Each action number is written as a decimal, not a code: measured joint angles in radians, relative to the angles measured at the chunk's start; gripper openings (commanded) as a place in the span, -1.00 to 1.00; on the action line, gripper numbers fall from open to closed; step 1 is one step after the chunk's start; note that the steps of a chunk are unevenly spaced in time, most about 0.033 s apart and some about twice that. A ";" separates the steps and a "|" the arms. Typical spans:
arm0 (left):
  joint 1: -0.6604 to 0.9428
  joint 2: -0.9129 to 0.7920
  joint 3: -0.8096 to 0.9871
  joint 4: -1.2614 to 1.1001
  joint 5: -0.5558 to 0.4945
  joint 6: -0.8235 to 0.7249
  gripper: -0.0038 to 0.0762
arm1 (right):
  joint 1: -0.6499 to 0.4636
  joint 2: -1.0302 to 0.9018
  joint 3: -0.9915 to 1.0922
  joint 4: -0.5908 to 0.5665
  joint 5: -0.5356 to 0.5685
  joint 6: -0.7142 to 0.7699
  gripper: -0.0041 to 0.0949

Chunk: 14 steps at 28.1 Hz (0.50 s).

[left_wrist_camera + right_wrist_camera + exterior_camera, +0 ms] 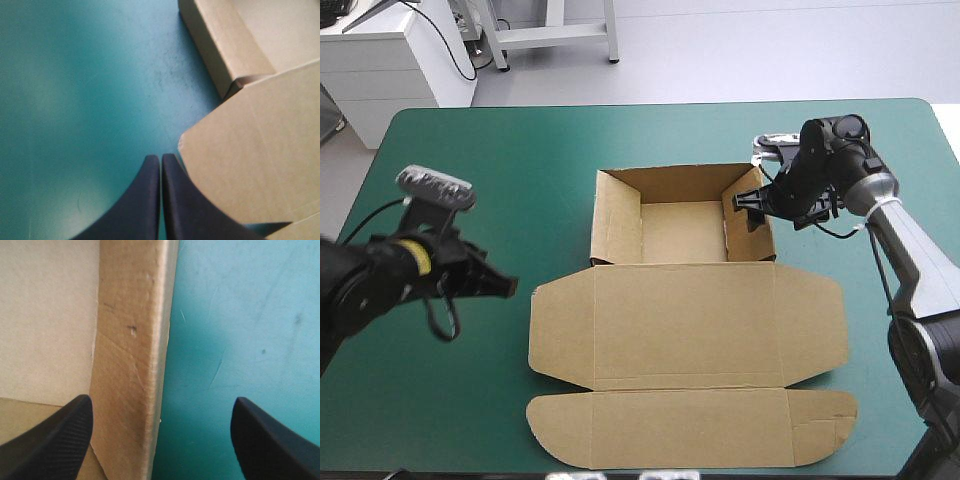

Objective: Fold the box

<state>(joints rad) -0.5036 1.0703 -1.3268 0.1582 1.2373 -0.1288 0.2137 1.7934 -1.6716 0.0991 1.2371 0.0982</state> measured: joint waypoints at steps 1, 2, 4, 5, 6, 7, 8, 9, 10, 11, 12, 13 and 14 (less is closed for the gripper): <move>0.000 -0.114 0.097 0.020 -0.023 -0.019 -0.92 | 0.000 0.001 0.044 0.012 -0.020 -0.007 0.50; 0.000 -0.158 0.136 0.026 -0.032 -0.022 -0.92 | 0.000 0.001 0.063 0.022 -0.032 -0.010 0.50; 0.000 -0.262 0.224 0.029 -0.055 -0.027 -0.92 | 0.000 0.001 0.089 0.036 -0.058 -0.016 0.50; 0.000 -0.300 0.262 0.029 -0.059 -0.027 -0.92 | 0.000 0.001 0.105 0.046 -0.071 -0.018 0.50; 0.000 -0.345 0.298 0.029 -0.063 -0.027 -0.92 | 0.000 0.001 0.115 0.052 -0.081 -0.021 0.50; 0.000 -0.379 0.325 0.029 -0.064 -0.027 -0.92 | 0.000 0.001 0.122 0.055 -0.086 -0.022 0.49; 0.000 -0.416 0.358 0.031 -0.064 -0.027 -0.92 | 0.000 0.001 0.129 0.058 -0.091 -0.026 0.45; 0.000 -0.450 0.389 0.031 -0.065 -0.027 -0.92 | 0.000 0.002 0.132 0.060 -0.091 -0.027 0.39; 0.000 -0.481 0.418 0.031 -0.068 -0.028 -0.92 | 0.000 0.004 0.131 0.062 -0.092 -0.031 0.28; 0.000 -0.509 0.440 0.031 -0.071 -0.028 -0.92 | 0.000 0.006 0.131 0.063 -0.092 -0.033 0.15; 0.000 -0.534 0.467 0.031 -0.078 -0.028 -0.92 | 0.000 0.011 0.131 0.066 -0.092 -0.034 0.02; 0.000 -0.557 0.492 0.031 -0.086 -0.028 -0.92 | 0.000 0.016 0.131 0.069 -0.091 -0.035 -0.14; 0.000 -0.573 0.515 0.031 -0.092 -0.028 -0.92 | 0.000 0.022 0.131 0.072 -0.091 -0.035 -0.31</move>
<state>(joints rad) -0.5036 0.4975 -0.8114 0.1895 1.1453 -0.1564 0.2137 1.8150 -1.5406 0.1715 1.1461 0.0633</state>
